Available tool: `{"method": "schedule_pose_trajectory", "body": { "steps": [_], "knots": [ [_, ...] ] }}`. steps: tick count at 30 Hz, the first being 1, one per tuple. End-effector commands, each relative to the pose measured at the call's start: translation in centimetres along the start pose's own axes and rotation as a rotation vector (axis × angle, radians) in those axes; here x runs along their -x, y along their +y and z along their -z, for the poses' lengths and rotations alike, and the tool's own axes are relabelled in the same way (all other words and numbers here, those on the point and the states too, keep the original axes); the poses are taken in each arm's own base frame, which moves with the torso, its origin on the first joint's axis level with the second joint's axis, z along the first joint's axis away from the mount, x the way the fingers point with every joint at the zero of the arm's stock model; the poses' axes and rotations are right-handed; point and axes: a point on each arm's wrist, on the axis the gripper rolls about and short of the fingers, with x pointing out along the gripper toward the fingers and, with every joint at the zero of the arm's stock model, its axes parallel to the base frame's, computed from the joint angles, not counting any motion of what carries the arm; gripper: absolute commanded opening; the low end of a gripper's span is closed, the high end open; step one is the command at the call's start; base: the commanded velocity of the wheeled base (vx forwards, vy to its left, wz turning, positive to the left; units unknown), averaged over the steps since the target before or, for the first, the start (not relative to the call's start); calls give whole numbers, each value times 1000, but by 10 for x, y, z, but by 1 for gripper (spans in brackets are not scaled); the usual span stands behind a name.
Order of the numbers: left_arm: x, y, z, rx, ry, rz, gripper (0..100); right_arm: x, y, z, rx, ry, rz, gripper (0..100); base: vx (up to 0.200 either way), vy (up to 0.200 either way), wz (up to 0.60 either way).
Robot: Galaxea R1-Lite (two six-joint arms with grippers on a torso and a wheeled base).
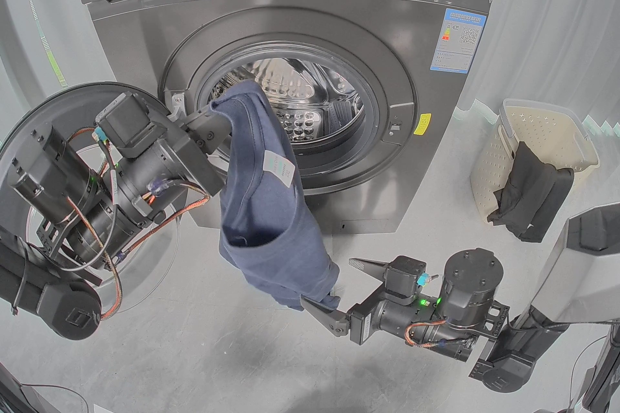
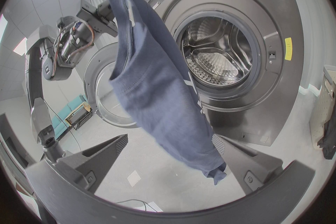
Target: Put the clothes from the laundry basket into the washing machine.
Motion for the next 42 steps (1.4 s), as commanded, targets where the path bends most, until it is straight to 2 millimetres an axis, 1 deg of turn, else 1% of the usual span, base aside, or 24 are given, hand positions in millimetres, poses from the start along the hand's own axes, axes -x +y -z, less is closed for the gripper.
{"method": "schedule_pose_trajectory", "body": {
  "steps": [1,3,5,6,7,9,10,11,12,13,15,18,21,22,23,24,25,29,34,35,37,40,42],
  "knots": [
    [0,-1,-3,-3,-9,4,0,-11,-12,13,-1,33,23,100,0,0,0],
    [0,-1,-3,-3,-9,5,0,-15,-14,14,-2,29,27,100,0,0,0],
    [1,-2,-2,-2,-9,7,0,-32,-20,11,-2,-12,36,100,0,0,0],
    [1,-2,-2,-2,-9,7,0,-35,-20,10,-2,-21,35,100,0,0,0],
    [1,-2,-2,-1,-9,8,0,-44,-20,7,3,-47,33,100,0,0,0],
    [1,-2,-2,-1,-9,9,0,-55,-21,5,6,-76,27,100,0,0,0],
    [0,-4,-2,1,-10,14,0,-67,-22,3,16,-102,19,100,0,0,0],
    [1,-4,-2,2,-8,15,0,-74,-24,3,22,-116,21,100,0,0,0],
    [1,-4,-1,2,-8,16,0,-75,-24,3,22,-121,22,100,0,0,0],
    [1,-6,-1,4,-8,20,0,-89,-29,2,27,-148,29,100,0,0,0],
    [0,-7,-1,5,-9,24,0,-101,-31,2,32,-171,27,100,0,0,0],
    [0,-7,-3,3,-14,25,0,-117,-33,10,35,-184,20,100,0,0,0],
    [0,-8,-5,1,-22,29,0,-124,-34,19,37,-175,12,100,0,0,0],
    [0,-8,-5,1,-22,29,0,-124,-34,19,37,-175,12,100,0,0,0],
    [1,-9,-9,-1,-32,34,0,-131,-36,29,36,-166,14,100,0,0,0],
    [2,-10,-10,-1,-33,35,0,-132,-36,30,36,-166,14,100,0,0,0],
    [1,-10,-10,-2,-36,35,0,-137,-38,37,36,-163,16,100,0,0,0],
    [1,-10,-11,-2,-37,36,0,-144,-43,41,36,-176,24,100,0,0,0],
    [1,-9,-12,-5,-43,33,0,-144,-45,40,34,-186,40,100,0,0,0],
    [1,-8,-12,-3,-42,31,0,-143,-46,37,34,-192,44,0,0,0,0],
    [1,-7,-12,-4,-43,26,0,-141,-50,30,35,-207,53,0,0,0,0],
    [2,-4,-9,-3,-31,14,0,-132,-54,11,35,-239,69,0,0,0,0],
    [6,8,-6,-13,-8,-30,0,-118,-58,-9,37,-261,84,0,0,0,0]
  ]
}}
